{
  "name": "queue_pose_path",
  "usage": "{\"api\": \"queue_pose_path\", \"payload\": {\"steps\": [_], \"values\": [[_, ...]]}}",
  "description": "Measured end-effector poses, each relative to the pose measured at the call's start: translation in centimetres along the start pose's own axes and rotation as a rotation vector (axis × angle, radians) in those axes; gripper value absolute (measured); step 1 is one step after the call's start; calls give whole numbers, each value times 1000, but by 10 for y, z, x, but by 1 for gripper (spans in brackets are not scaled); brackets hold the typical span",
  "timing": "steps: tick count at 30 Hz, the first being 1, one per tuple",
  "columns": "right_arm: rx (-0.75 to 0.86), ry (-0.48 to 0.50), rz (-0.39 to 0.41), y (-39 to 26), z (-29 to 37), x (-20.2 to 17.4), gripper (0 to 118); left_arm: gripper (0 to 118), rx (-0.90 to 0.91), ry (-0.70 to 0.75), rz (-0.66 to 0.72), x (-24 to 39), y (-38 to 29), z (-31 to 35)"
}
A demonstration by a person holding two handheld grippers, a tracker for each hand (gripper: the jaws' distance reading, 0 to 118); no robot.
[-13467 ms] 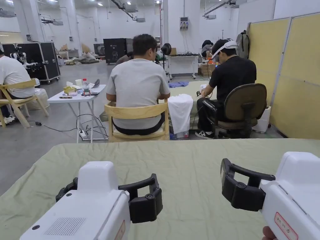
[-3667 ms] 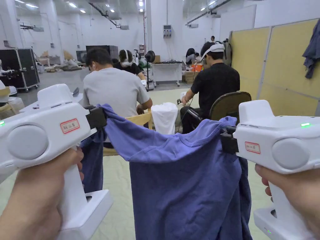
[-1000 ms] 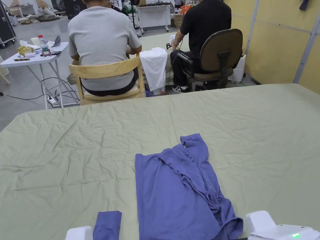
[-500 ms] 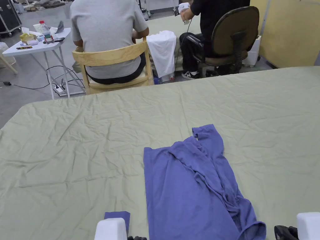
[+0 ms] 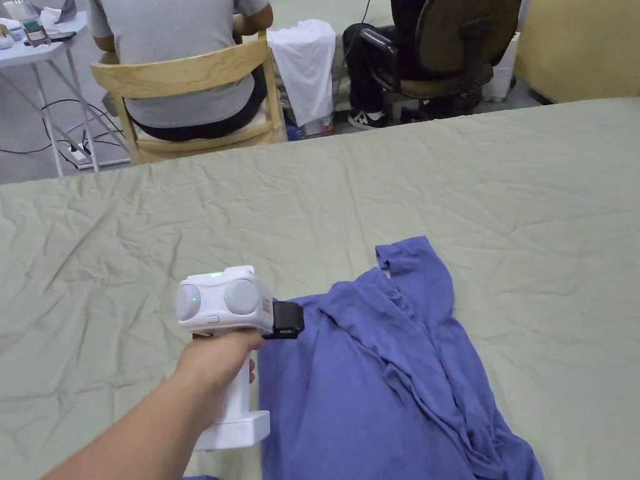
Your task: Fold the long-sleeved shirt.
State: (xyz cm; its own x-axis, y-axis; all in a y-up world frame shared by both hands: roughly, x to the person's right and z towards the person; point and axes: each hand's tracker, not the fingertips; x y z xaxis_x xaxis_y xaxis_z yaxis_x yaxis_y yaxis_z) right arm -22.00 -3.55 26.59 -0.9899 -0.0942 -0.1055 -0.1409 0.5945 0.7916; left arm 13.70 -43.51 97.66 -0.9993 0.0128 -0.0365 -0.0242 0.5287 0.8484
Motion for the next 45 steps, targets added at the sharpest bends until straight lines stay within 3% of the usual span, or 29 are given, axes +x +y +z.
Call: {"api": "queue_pose_path", "payload": {"steps": [2, 4, 6, 7, 8, 11, 12, 13, 14, 15, 16, 17, 21, 22, 23, 24, 25, 26, 29, 33, 40, 45], "values": [[-7, -9, -5, 0, -6, 2, 3, 94, -6, 23, 18, -16, 3, -23], [-19, -3, -7, 0, -12, 4, 3, 64, -7, 21, 18, -17, 3, -31], [-30, -3, -10, 1, -18, 4, 3, 56, -14, 37, -43, -18, -4, -32], [-37, -4, -11, 3, -20, 4, 3, 24, 5, 45, -90, -11, 8, -27], [-44, -3, -12, 4, -23, 3, 3, 0, 29, 36, -121, -2, 19, -18], [-39, 21, -56, 13, -25, 3, 6, 0, 65, 49, -115, -3, 35, 13], [-29, 28, -75, 17, -26, 3, 21, 0, 74, 40, -116, -2, 38, 21], [-16, 17, -89, 21, -28, 4, 68, 0, 81, 13, -114, 6, 41, 31], [-18, 17, -95, 25, -32, 3, 108, 0, 91, 7, -113, 5, 44, 42], [-30, 12, -95, 29, -40, 1, 118, 0, 101, 11, -116, 15, 51, 56], [-79, 20, -89, 31, -52, -1, 118, 0, 113, 7, -120, 15, 55, 68], [-109, 43, -139, 27, -59, -4, 118, 0, 125, -2, -126, 17, 59, 82], [-253, 39, -117, 35, -102, -13, 115, 0, 157, -21, -127, 30, 73, 130], [-284, 50, -112, 34, -109, -15, 105, 0, 163, -25, -120, 28, 74, 142], [-305, 52, -118, 33, -114, -16, 83, 0, 169, -32, -112, 34, 82, 150], [-322, 23, -98, 34, -110, -19, 51, 0, 176, -38, -105, 33, 83, 162], [-309, -61, -70, 34, -102, -20, 25, 0, 181, -43, -98, 30, 83, 175], [-255, 1, -96, 36, -86, -19, 16, 0, 187, -43, -91, 24, 82, 189], [-125, 60, -124, 37, -30, -18, 16, 0, 220, -47, -65, 11, 87, 239], [60, 93, -71, 39, 40, -23, 14, 0, 313, -57, -43, -8, 99, 332], [352, 178, -30, 67, 155, -34, 14, 0, 474, -123, 125, -61, 101, 504], [523, 201, 46, 102, 222, -44, 14, 0, 552, -129, 221, -109, 95, 589]]}}
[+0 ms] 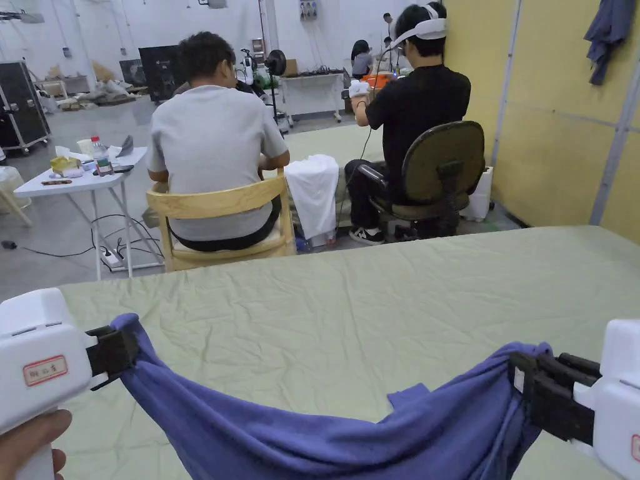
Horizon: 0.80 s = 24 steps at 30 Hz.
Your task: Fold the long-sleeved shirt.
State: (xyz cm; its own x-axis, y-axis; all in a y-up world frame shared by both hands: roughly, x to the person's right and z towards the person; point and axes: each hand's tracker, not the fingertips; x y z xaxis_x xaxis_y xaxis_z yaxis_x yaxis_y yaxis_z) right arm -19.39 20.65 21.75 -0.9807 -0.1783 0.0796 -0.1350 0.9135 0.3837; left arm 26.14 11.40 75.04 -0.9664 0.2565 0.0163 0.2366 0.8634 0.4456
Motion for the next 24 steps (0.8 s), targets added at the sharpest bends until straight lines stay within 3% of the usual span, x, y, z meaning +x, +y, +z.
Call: {"api": "queue_pose_path", "payload": {"steps": [2, 5, 8, 13, 19, 24], "values": [[54, -6, 58, 28, 7, -6, 14, 0, 37, 4, -6, -4, 28, 21], [98, -17, 86, 68, 11, -11, 14, 0, 115, 24, 25, -20, 81, 56], [162, -86, 156, 107, 10, -21, 14, 0, 170, 29, 40, -25, 128, 79], [198, -119, 161, 176, -7, -29, 14, 0, 275, 32, -28, -4, 212, 110], [194, -205, 187, 258, -45, -36, 14, 0, 290, -3, 11, 3, 283, 83], [175, -253, 147, 322, -87, -41, 14, 0, 313, -1, 4, 11, 347, 56]]}}
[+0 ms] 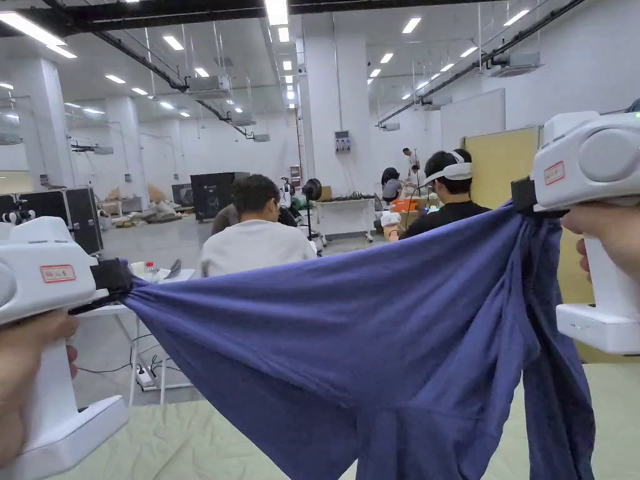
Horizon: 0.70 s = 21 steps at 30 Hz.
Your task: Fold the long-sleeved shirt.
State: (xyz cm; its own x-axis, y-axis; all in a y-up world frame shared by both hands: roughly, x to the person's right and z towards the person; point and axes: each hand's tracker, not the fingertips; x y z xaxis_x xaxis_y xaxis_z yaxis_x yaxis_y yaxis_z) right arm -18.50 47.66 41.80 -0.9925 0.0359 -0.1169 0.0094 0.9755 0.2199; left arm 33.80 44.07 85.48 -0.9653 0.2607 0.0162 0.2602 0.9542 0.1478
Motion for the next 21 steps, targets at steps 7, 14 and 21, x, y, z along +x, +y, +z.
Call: {"api": "queue_pose_path", "payload": {"steps": [7, 14, 21], "values": [[16, -115, 133, 57, -59, -33, 14, 0, 29, 61, 15, -21, 56, -70], [6, -116, 131, 57, -123, -27, 14, 0, 89, 55, -139, 12, 79, -121], [-111, -92, 179, -30, -204, -17, 14, 0, -30, 62, -181, -8, -58, -209]]}}
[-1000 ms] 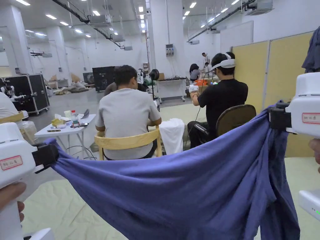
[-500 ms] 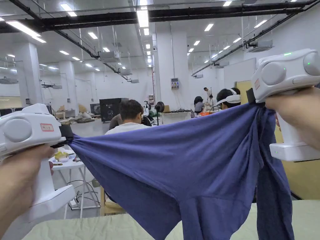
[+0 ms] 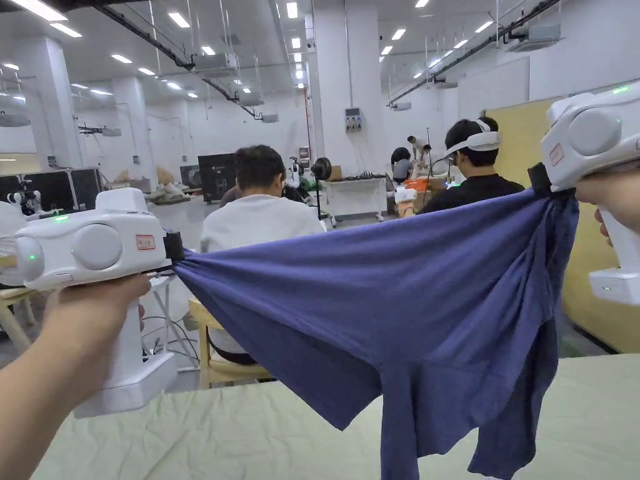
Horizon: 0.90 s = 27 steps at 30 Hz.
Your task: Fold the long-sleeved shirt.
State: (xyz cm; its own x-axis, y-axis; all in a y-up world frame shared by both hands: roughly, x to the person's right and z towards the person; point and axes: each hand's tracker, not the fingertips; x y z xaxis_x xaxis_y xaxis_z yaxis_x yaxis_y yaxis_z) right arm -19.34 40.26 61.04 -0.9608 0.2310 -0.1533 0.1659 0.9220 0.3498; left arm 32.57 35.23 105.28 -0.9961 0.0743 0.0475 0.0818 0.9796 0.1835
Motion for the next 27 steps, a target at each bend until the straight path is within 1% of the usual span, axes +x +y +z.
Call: {"api": "queue_pose_path", "payload": {"steps": [4, 7, 10, 12, 14, 15, 16, 18, 20, 23, 25, 27], "values": [[-139, 58, 38, -84, -61, -24, 14, 0, -162, 14, 21, -13, -163, -56], [-257, 85, 62, -153, -95, -45, 14, 0, -265, 13, 4, -14, -278, -78], [-381, 123, 32, -216, -121, -57, 14, 0, -354, 8, 4, -17, -380, -87], [-430, 127, 36, -253, -130, -63, 14, 0, -417, 9, 22, -24, -443, -86], [-481, 141, 59, -285, -132, -69, 14, 0, -454, 15, 31, -32, -490, -82], [-509, 151, 61, -301, -133, -70, 14, 0, -474, 19, 29, -37, -512, -79], [-546, 163, 46, -317, -133, -71, 14, 0, -511, 28, 4, -44, -542, -73], [-600, 188, 18, -343, -137, -67, 14, 0, -552, 42, -7, -52, -581, -60], [-596, 189, 22, -364, -127, -64, 14, 0, -588, 29, 32, -53, -612, -41], [-590, 209, 24, -388, -97, -55, 14, 0, -605, 15, 33, -47, -628, -3], [-589, 243, -12, -399, -74, -44, 14, 0, -618, 0, 27, -39, -637, 28], [-576, 253, -37, -411, -45, -32, 14, 0, -625, -13, 19, -38, -641, 58]]}}
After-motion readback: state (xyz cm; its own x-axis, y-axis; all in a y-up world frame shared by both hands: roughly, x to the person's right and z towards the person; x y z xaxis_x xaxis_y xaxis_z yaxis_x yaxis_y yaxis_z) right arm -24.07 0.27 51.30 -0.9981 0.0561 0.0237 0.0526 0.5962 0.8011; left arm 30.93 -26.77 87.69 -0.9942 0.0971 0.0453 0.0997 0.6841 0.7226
